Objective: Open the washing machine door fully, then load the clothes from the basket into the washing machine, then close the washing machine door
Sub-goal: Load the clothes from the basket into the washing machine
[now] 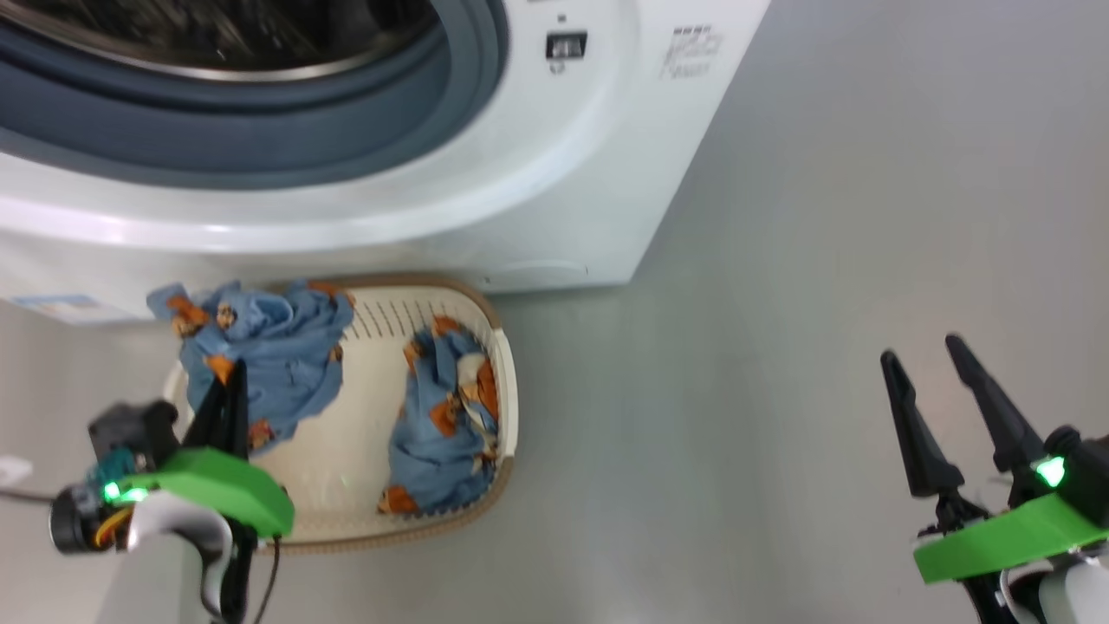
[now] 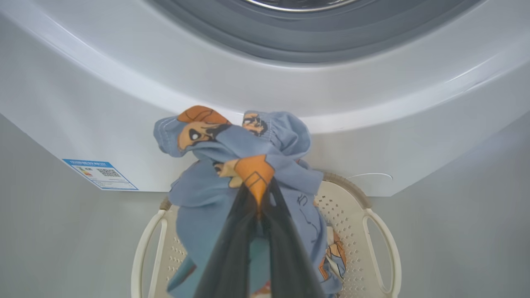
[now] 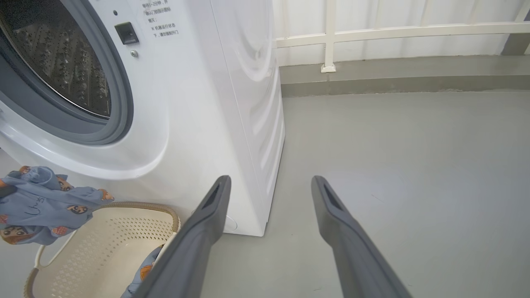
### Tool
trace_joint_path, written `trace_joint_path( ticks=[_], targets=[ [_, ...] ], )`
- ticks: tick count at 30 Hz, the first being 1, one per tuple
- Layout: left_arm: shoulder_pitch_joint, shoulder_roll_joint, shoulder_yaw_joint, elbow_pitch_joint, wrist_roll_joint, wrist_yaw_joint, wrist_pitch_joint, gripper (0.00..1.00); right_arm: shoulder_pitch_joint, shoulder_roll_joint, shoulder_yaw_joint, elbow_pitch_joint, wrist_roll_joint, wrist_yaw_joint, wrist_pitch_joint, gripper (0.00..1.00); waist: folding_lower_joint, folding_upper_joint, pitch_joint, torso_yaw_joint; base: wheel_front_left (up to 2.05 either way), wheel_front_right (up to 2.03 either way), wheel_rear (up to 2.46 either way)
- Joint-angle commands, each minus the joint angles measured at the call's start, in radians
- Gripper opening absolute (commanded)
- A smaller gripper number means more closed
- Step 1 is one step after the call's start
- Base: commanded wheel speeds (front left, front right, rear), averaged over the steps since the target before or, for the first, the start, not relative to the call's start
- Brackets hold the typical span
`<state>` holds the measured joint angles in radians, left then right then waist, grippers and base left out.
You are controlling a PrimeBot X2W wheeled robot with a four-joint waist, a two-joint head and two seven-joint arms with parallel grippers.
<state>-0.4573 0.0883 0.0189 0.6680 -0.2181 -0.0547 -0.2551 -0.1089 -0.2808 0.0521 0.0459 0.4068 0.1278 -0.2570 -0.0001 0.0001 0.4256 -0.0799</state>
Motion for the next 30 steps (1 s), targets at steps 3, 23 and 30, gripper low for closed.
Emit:
trace_joint_path(
  ticks=[3,23,30],
  targets=[
    [0.114,0.003,0.067,-0.135,0.038,-0.022,-0.007,0.00,0.064,-0.020,0.016,-0.009,-0.011,0.003,-0.005,1.00,0.0001,-0.0001,-0.147,0.034,0.00,0.00,0.00],
    [0.510,-0.038,0.098,-0.591,0.059,-0.010,-0.007,0.00,0.222,-0.002,-0.045,-0.010,-0.021,0.003,-0.005,1.00,0.0001,-0.0001,-0.288,0.028,0.00,0.00,0.00],
    [0.553,-0.038,0.065,-0.668,0.038,0.028,-0.007,0.00,0.231,-0.001,-0.058,-0.014,-0.023,0.003,-0.005,1.00,0.0001,-0.0001,-0.289,0.030,0.00,0.00,0.00]
  ],
)
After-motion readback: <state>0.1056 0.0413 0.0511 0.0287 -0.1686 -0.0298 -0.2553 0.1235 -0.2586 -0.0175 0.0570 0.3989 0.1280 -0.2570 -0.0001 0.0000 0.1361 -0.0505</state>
